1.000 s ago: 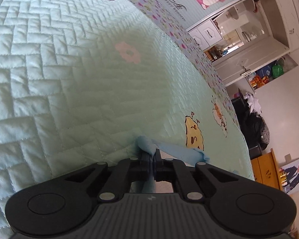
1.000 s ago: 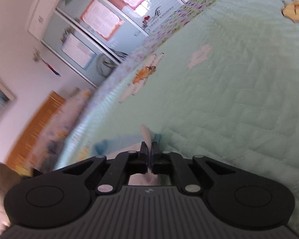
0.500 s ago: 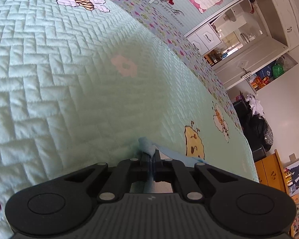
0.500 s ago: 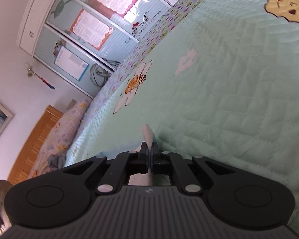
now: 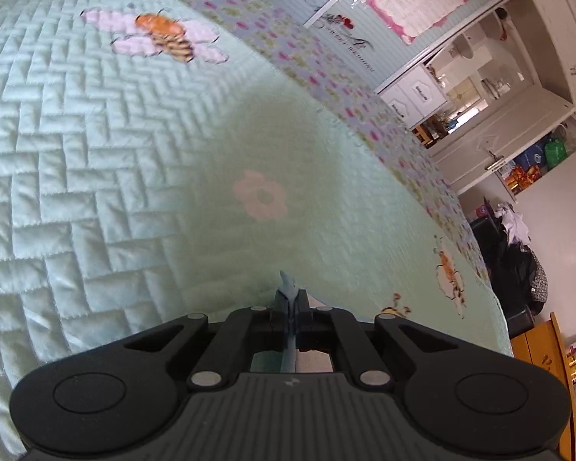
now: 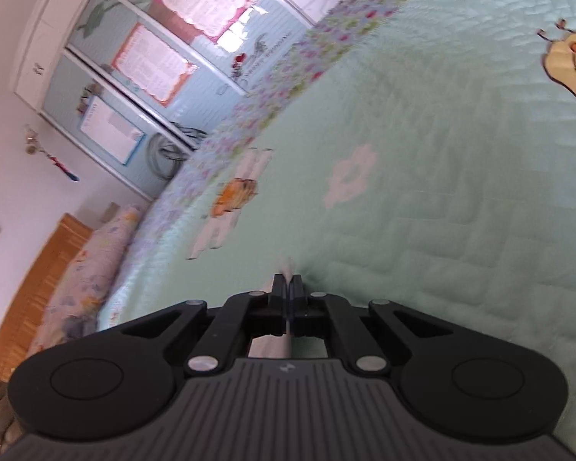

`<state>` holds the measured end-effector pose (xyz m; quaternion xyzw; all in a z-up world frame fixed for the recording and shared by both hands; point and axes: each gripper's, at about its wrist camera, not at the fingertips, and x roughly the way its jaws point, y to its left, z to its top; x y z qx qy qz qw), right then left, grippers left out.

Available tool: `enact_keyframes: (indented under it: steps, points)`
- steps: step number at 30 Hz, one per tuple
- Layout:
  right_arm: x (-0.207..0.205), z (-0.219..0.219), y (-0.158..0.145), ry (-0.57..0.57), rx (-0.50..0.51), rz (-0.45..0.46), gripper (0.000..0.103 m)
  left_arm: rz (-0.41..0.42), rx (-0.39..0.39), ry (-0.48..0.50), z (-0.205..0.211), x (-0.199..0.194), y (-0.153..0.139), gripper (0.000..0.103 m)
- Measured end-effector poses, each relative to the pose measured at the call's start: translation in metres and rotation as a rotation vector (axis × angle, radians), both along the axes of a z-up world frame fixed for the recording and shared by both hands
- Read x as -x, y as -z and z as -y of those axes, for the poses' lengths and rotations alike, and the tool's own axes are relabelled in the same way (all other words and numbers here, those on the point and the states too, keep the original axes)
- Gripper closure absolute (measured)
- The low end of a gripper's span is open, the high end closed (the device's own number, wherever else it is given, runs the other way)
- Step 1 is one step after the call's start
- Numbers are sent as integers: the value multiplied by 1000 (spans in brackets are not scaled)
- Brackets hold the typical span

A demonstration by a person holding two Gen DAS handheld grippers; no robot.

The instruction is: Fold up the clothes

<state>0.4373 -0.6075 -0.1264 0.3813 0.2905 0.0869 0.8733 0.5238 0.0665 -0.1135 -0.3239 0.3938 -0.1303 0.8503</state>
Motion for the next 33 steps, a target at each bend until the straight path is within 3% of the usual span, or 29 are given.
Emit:
enact_keyframes:
  steps: [5, 7, 9, 11, 16, 22, 24, 26, 31, 33]
  points:
    - [4, -3, 2, -20, 11, 13, 96, 4, 72, 9, -6, 7, 13, 96]
    - [13, -1, 3, -13, -29, 29, 82, 4, 91, 11, -9, 11, 12, 92]
    - [22, 1, 5, -1, -75, 47, 76, 11, 105, 16, -10, 16, 7, 71]
    - [32, 3, 7, 11, -122, 66, 74, 18, 110, 16, -14, 24, 2, 57]
    - [75, 7, 11, 31, -201, 88, 74, -1, 97, 5, -33, 58, -4, 54]
    - [151, -2, 7, 41, -197, 66, 74, 2, 39, 8, -48, 166, -10, 48]
    - [185, -6, 7, 46, -221, 55, 73, 8, 43, -8, -52, 216, -10, 38]
    - [221, -10, 7, 47, -250, 40, 71, 5, 68, -18, -54, 265, -7, 36]
    - [321, -36, 2, 56, -307, 28, 54, 20, 110, -7, -44, 364, -17, 35]
    - [357, -51, -5, 61, -307, 38, 46, 40, 109, 9, -34, 397, -28, 25]
